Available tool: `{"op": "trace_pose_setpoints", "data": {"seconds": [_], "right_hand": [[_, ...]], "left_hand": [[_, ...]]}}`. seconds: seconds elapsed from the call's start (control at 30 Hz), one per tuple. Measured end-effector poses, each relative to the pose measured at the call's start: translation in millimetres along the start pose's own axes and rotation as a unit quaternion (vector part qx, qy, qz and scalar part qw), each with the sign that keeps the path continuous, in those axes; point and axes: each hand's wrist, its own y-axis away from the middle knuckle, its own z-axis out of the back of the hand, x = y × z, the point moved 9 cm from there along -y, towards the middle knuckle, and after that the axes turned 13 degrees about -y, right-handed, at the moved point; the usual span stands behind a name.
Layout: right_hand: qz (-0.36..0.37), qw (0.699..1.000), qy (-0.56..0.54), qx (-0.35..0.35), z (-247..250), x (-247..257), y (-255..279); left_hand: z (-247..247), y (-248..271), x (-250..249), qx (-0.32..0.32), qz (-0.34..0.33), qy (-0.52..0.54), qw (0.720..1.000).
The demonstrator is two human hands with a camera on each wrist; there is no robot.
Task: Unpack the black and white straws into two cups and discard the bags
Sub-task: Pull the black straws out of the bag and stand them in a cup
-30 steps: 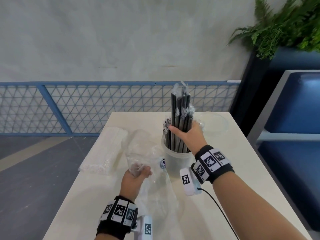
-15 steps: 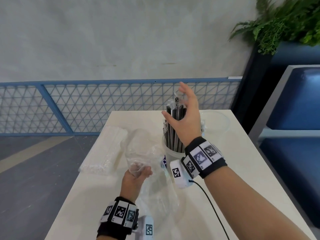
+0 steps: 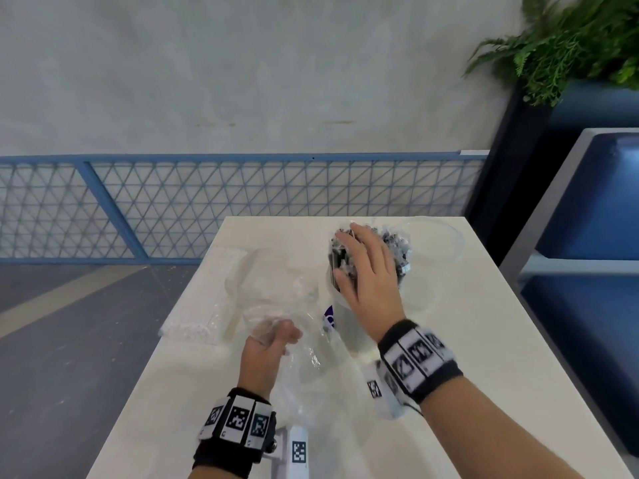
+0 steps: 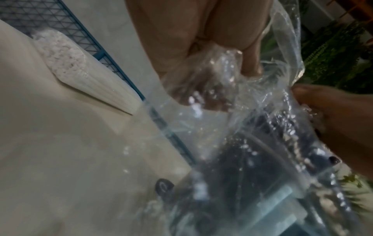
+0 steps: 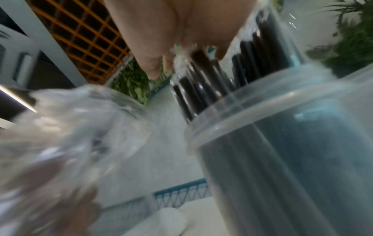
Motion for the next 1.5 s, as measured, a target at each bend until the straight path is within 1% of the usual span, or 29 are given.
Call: {"op": "trace_pose_setpoints", "data": {"seconds": [0.07,0.1,0.17,0.23,0.27,0.33,0.37,0.4,0.43,0.47,0.5,0.53,0.6,0.67,0.73,0.77,0.83,0.9,0.97,1.07,1.17,1.23,1.27,1.3,1.33,1.37,1.4,1.43,1.5], "right_hand": [[-0.01,0.997,-0.074,-0.034,16.9,0.2,34.7],[-0.041,0.993,-0.103,-0.041,21.0,-9.0,56.6],[-0.136,0.981,-0.132,-0.05,24.0,-36.4,99.1],[-0.266,0.951,-0.155,-0.034,19.2,-68.2,138.2],[-0.34,0.923,-0.18,-0.003,12.1,-80.5,154.5],[-0.467,0.837,-0.282,0.05,-5.6,-90.6,181.6],[-0.501,0.794,-0.34,0.052,-11.5,-91.3,189.1],[-0.512,0.769,-0.382,0.044,-13.5,-91.2,191.3],[-0.506,0.765,-0.396,0.034,-11.6,-91.7,190.5],[-0.495,0.777,-0.387,0.027,-7.0,-93.1,188.4],[-0.483,0.798,-0.36,0.026,-1.3,-96.2,186.8],[-0.472,0.818,-0.328,0.033,4.6,-99.4,185.7],[-0.455,0.843,-0.28,0.072,14.6,-103.0,183.6],[-0.455,0.846,-0.249,0.121,23.3,-106.8,184.3],[-0.462,0.841,-0.234,0.158,32.7,-111.5,185.9],[-0.46,0.842,-0.224,0.175,37.9,-113.7,185.4],[-0.446,0.849,-0.19,0.209,47.2,-118.0,183.2],[-0.439,0.855,-0.164,0.223,57.6,-123.4,180.0],[-0.447,0.857,-0.153,0.207,71.5,-133.4,176.8],[-0.452,0.878,-0.092,0.131,107.5,-160.3,172.1],[-0.468,0.882,0.039,0.03,144.6,-178.9,171.1],[-0.435,0.888,0.146,-0.031,156.7,-167.1,166.9],[-0.393,0.9,0.182,-0.043,154.1,-152.1,159.7],[-0.348,0.916,0.199,-0.024,140.6,-136.6,154.3],[-0.308,0.927,0.212,0.023,120.0,-122.5,151.9],[-0.284,0.927,0.23,0.089,95.8,-114.0,155.8],[-0.282,0.913,0.247,0.163,71.9,-112.0,164.7],[-0.296,0.887,0.262,0.239,51.3,-117.3,178.3],[-0.361,0.824,0.252,0.357,24.8,-139.4,214.5]], "left_hand": [[4.9,-0.1,0.9,-0.017,0.009,0.037,0.999],[7.5,0.4,2.8,-0.027,0.017,0.059,0.998],[9.2,1.9,6.9,-0.04,0.037,0.098,0.994],[7.2,5.2,11.5,-0.048,0.059,0.123,0.99],[4.2,7.8,13.6,-0.048,0.065,0.135,0.988],[-5.4,15.1,15.9,-0.038,0.081,0.154,0.984],[-11.1,18.6,19.1,-0.029,0.093,0.159,0.982],[-17.0,22.6,21.1,-0.023,0.107,0.164,0.981],[-19.1,25.5,26.2,-0.027,0.123,0.154,0.98],[-17.3,28.7,30.7,-0.045,0.139,0.128,0.981],[-8.1,31.7,34.7,-0.086,0.147,0.075,0.982],[3.6,34.6,35.4,-0.132,0.142,0.015,0.981],[23.3,37.0,23.3,-0.195,0.083,-0.115,0.971],[19.5,33.6,6.8,-0.17,0.005,-0.277,0.946],[-4.5,28.7,1.1,-0.082,-0.052,-0.407,0.908],[-16.2,27.2,6.6,-0.037,-0.051,-0.411,0.91],[-34.4,29.9,16.2,0.031,-0.006,-0.334,0.942],[-48.8,33.3,19.8,0.062,0.022,-0.288,0.955],[-58.5,34.4,20.6,0.078,0.026,-0.29,0.953],[-60.5,28.0,29.1,0.067,0.056,-0.274,0.958],[-63.3,24.1,41.8,0.059,0.09,-0.255,0.961],[-71.5,26.5,45.7,0.07,0.09,-0.261,0.959],[-76.9,28.3,46.6,0.079,0.085,-0.264,0.958],[-81.8,30.3,47.2,0.088,0.081,-0.263,0.957],[-85.7,31.9,48.2,0.096,0.08,-0.261,0.957],[-88.1,32.5,49.8,0.102,0.08,-0.262,0.956],[-88.8,32.3,52.0,0.103,0.081,-0.263,0.956],[-88.5,31.9,54.0,0.102,0.084,-0.269,0.954],[-85.8,32.2,51.8,0.08,0.067,-0.296,0.95]]}}
